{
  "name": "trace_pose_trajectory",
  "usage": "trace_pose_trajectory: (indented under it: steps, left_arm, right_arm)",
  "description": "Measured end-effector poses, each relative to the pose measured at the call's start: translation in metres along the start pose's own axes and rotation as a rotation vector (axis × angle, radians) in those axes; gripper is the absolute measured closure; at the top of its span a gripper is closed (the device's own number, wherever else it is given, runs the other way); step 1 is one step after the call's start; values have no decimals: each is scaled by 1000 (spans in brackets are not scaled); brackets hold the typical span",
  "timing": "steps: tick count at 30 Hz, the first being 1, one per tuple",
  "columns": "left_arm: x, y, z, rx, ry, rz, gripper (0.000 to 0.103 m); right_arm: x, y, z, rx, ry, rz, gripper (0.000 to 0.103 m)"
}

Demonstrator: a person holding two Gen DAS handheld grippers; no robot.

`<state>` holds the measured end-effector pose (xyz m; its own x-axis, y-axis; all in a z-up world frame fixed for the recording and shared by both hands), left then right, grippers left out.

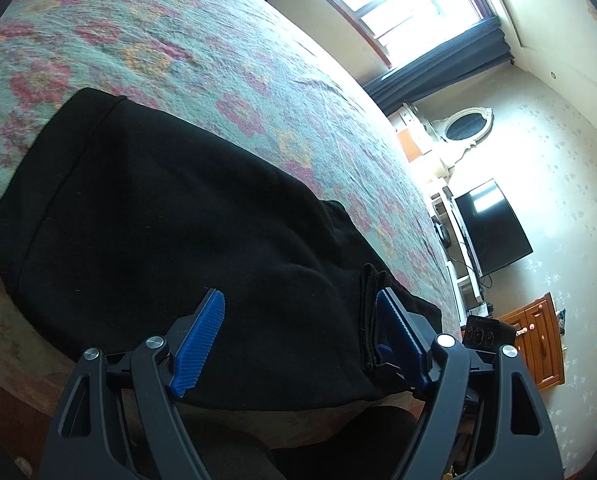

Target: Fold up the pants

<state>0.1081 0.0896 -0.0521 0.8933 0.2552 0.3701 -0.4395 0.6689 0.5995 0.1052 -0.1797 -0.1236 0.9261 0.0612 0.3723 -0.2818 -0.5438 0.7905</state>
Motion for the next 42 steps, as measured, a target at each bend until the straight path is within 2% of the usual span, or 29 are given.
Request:
trace_pose_trajectory:
  steps: [3, 6, 10, 13, 16, 19, 22, 27, 31, 37, 38, 39, 40, 41, 42]
  left_arm:
    - [4, 24, -26, 51, 35, 46, 26]
    - [10, 49, -53, 81, 103, 92, 26]
    - [14, 80, -80, 68, 177, 151, 26]
    - [13, 90, -97, 23, 238, 180, 26]
    - [7, 89, -114, -13, 310, 193, 26]
    - [5, 82, -129, -11, 350, 189, 26]
    - [0, 75, -133, -4, 361, 191, 26]
    - [4, 66, -125, -53, 353, 199, 26]
    - [0, 58, -129, -41, 372, 196, 26]
    - [-9, 66, -144, -153, 473, 258, 27]
    - [-10, 66, -146, -160, 482, 266, 38]
    - [-13, 64, -150, -137, 486, 253, 58]
    - [-15, 61, -155, -92, 490, 230, 71]
    - [-17, 60, -164, -78, 497, 218, 80]
    - [-18, 61, -166, -103, 507, 227, 80]
  right_arm:
    - [-2, -3, -4, 2, 23, -17, 28]
    - [0, 0, -5, 5, 18, -2, 28]
    - [2, 19, -11, 44, -7, 87, 28]
    - [4, 30, -22, 37, 24, 139, 28]
    - [4, 37, -29, 46, 34, 163, 28]
    - [5, 39, -29, 53, 23, 171, 28]
    - [3, 39, -28, 61, 6, 169, 28]
    - [-2, 34, -22, 78, -35, 155, 28]
    - [-5, 31, -18, 97, -67, 146, 28]
    - [-8, 30, -16, 107, -80, 148, 28]
    - [-8, 29, -15, 111, -85, 147, 28]
    - [-9, 28, -15, 112, -90, 146, 28]
    - [-9, 27, -14, 113, -95, 144, 28]
    - [-9, 27, -13, 114, -99, 143, 28]
    - [-9, 26, -12, 114, -103, 143, 28]
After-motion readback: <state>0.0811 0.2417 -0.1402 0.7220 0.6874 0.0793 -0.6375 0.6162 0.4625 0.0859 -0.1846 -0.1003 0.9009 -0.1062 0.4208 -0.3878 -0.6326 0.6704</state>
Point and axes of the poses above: each gripper's, at about its wrist camera, not at the fingertips, and y roughly against the way its jaws point, z to its right, x to its top, the point moved 6 cm from there along -y, roughly the way its jaws point, and after that the axes turned 4 degrees about -z, right-handed, at the moved point
